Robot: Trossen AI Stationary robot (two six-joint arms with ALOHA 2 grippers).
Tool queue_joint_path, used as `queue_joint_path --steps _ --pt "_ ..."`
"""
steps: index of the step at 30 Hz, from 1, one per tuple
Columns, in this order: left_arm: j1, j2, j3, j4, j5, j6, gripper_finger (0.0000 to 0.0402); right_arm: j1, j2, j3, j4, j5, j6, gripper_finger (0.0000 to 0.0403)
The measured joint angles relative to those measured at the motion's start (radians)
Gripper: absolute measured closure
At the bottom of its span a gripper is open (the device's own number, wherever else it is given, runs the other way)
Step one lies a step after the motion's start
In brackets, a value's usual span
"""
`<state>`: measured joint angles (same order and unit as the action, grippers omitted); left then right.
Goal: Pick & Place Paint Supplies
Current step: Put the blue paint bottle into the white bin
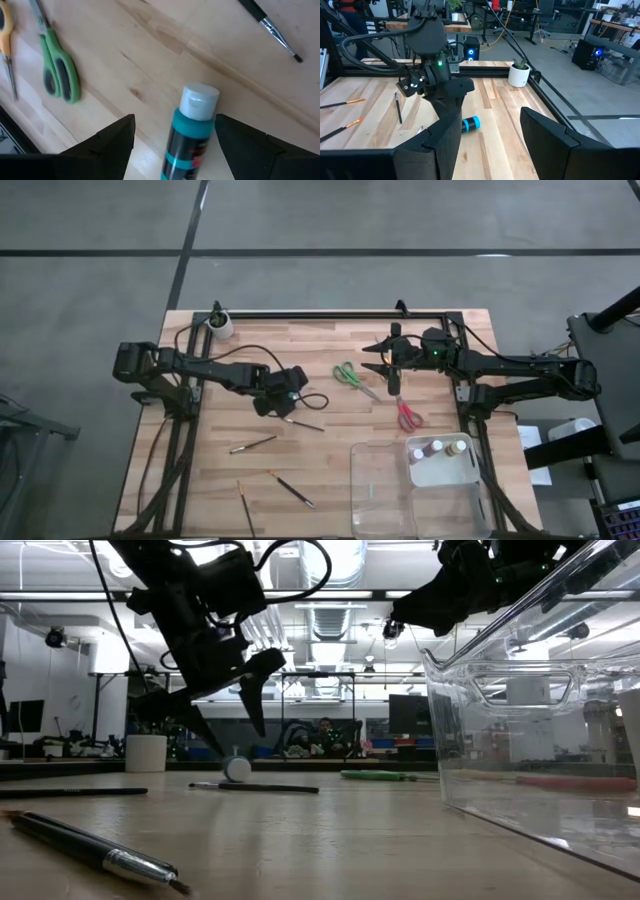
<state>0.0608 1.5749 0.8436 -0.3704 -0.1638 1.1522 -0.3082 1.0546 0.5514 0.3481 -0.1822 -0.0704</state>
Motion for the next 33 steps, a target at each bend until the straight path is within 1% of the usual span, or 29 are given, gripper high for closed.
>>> queue_joint_path --steps 20,23,27,33 --pt "0.006 0.0 0.0 -0.018 0.0 -0.01 0.0123 0.0 0.0 0.0 0.0 0.0 0.0 0.0202" --pt "0.008 0.0 -0.001 -0.019 0.0 -0.029 0.0123 0.0 0.0 0.0 0.0 0.0 0.0 0.0202" --pt "0.01 0.001 -0.001 -0.035 0.033 -0.044 0.0123 0.0 0.0 0.0 0.0 0.0 0.0 0.0202" --pt "0.036 0.052 -0.001 -0.029 0.041 -0.029 0.0123 0.0 0.0 0.0 0.0 0.0 0.0 0.0202"
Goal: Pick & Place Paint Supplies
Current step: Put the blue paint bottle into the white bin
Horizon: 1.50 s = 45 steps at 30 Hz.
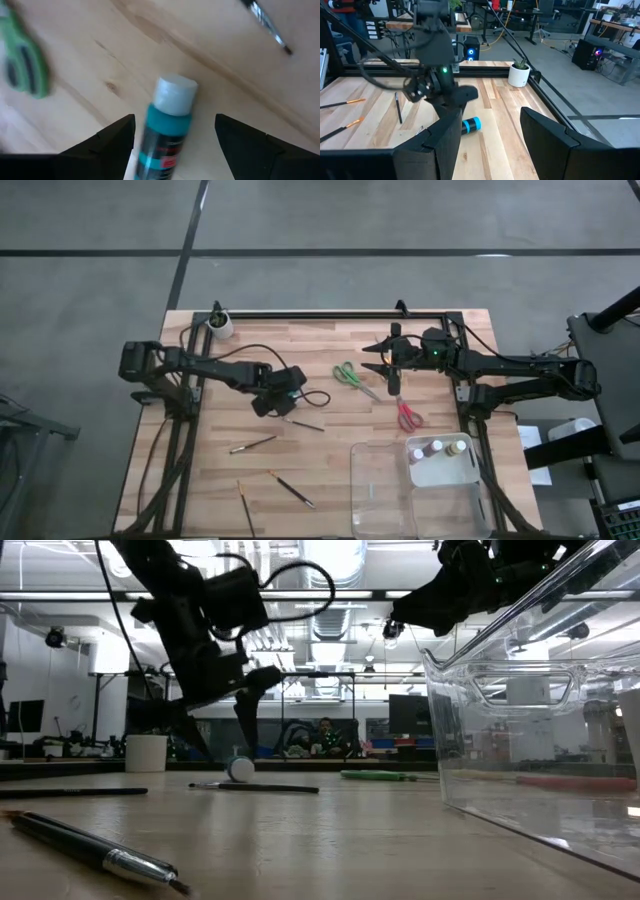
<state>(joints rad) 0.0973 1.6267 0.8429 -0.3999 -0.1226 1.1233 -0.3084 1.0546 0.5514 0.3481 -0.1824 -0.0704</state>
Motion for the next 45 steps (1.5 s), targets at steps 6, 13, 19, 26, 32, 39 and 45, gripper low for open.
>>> queue_joint_path --steps 6,13,19,26,32,39,45 --pt "0.024 0.053 0.01 0.018 -0.007 0.117 0.0123 0.0 0.0 0.0 0.0 0.0 0.0 0.0202" --pt "0.03 0.055 0.009 0.021 0.009 0.123 0.0124 0.0 0.0 0.0 0.0 0.0 0.0 0.0202" --pt "0.03 0.055 0.008 0.018 0.012 0.106 0.0164 0.0 0.0 0.0 0.0 0.0 0.0 0.0202" --pt "0.03 0.057 0.006 0.034 0.015 0.097 0.0246 0.0 0.0 0.0 0.0 0.0 0.0 0.0202" --pt "0.03 0.057 0.006 0.038 0.015 0.073 0.0264 0.0 0.0 0.0 0.0 0.0 0.0 0.0202" --pt "0.03 0.057 0.006 0.048 0.015 0.073 0.023 0.0 0.0 0.0 0.0 0.0 0.0 0.0202" --pt "0.03 0.056 0.006 0.048 0.015 0.073 0.0244 0.0 0.0 0.0 0.0 0.0 0.0 0.0202"
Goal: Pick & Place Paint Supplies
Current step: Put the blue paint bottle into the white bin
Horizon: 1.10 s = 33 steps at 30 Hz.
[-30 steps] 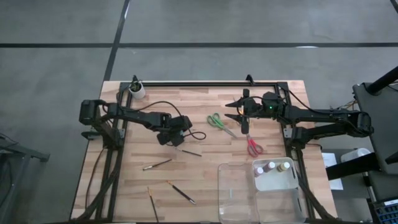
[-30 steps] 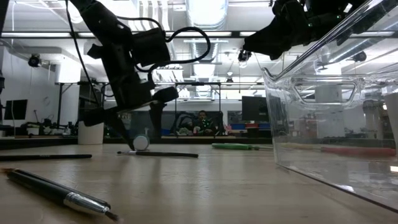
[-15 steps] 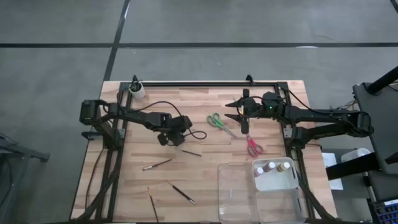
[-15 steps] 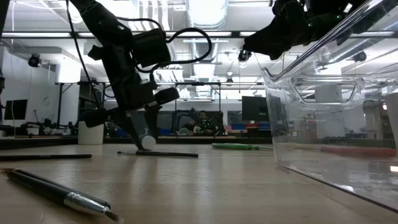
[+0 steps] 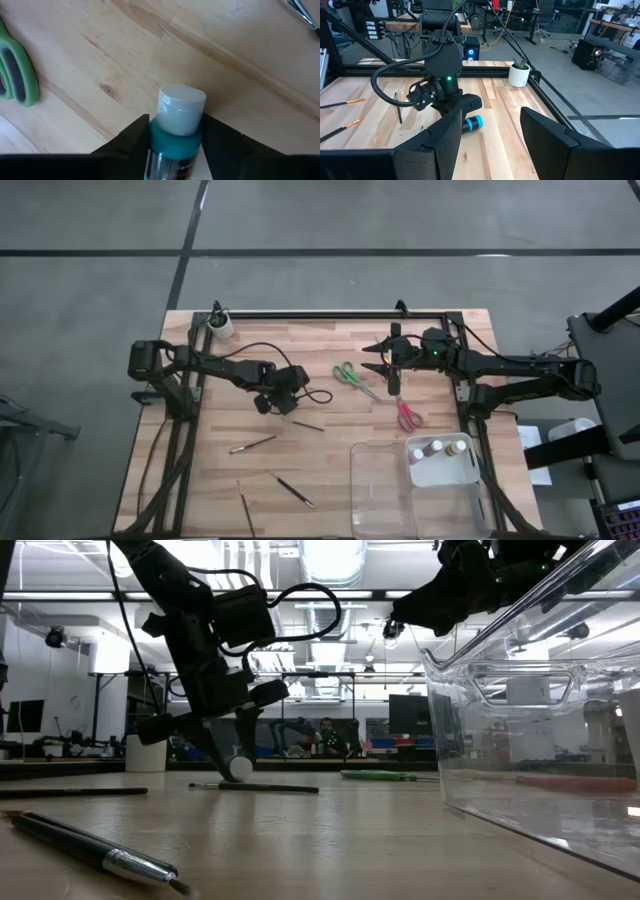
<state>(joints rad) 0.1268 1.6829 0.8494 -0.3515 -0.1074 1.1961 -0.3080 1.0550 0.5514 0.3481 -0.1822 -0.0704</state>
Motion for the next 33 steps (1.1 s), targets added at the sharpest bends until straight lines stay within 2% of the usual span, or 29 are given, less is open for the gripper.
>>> queue_joint_path --steps 17,25,33 --pt "-0.001 -0.001 0.0 0.022 0.0 -0.071 0.0248 0.0 0.0 0.0 0.0 0.0 0.0 0.0202" --pt "-0.001 -0.001 0.0 0.12 -0.004 -0.083 0.0248 0.0 0.0 0.0 0.0 0.0 0.0 0.0202" --pt "-0.001 -0.001 0.0 0.314 -0.004 -0.332 0.0248 0.0 0.0 0.0 0.0 0.0 0.0 0.0202"
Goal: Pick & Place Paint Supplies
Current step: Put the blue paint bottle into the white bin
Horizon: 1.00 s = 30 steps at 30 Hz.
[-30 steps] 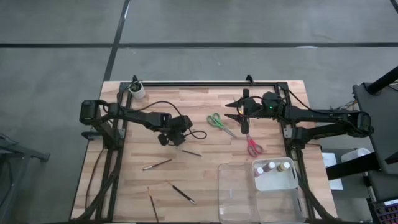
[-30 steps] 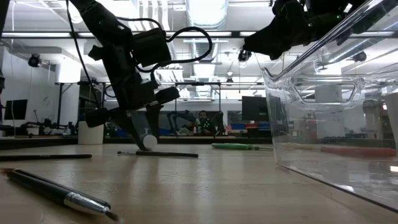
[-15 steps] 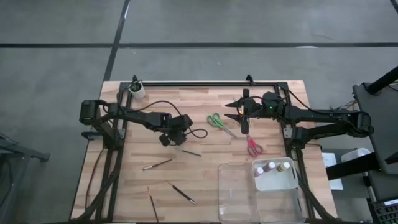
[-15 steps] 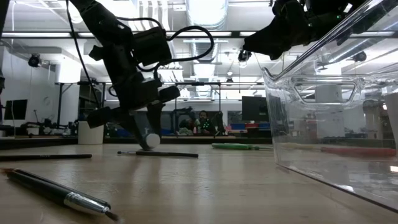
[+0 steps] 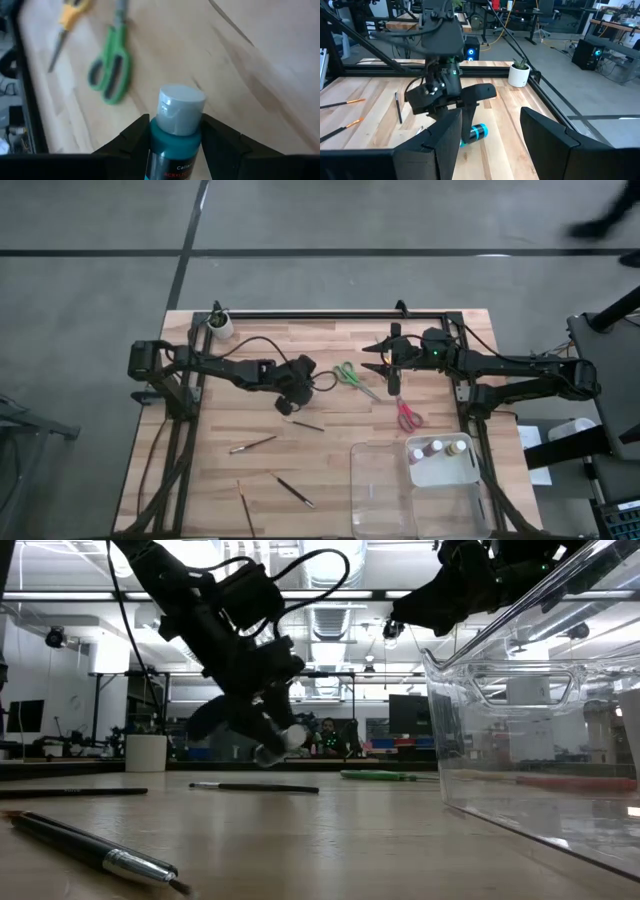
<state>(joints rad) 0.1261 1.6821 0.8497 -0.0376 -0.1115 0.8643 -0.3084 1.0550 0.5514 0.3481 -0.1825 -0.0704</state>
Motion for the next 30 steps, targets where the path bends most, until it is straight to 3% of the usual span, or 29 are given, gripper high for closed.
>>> queue_joint_path --steps 9,22,30 --pt "-0.001 0.0 0.0 0.167 0.004 -0.143 0.0248 0.0 0.0 0.0 0.0 0.0 0.0 0.0202" --pt "0.007 -0.013 -0.005 0.381 -0.007 -0.574 0.0248 0.0 0.0 0.0 0.0 0.0 0.0 0.0202" --pt "0.006 -0.013 -0.006 0.547 0.101 -0.784 0.0248 0.0 0.0 0.0 0.0 0.0 0.0 0.0202"
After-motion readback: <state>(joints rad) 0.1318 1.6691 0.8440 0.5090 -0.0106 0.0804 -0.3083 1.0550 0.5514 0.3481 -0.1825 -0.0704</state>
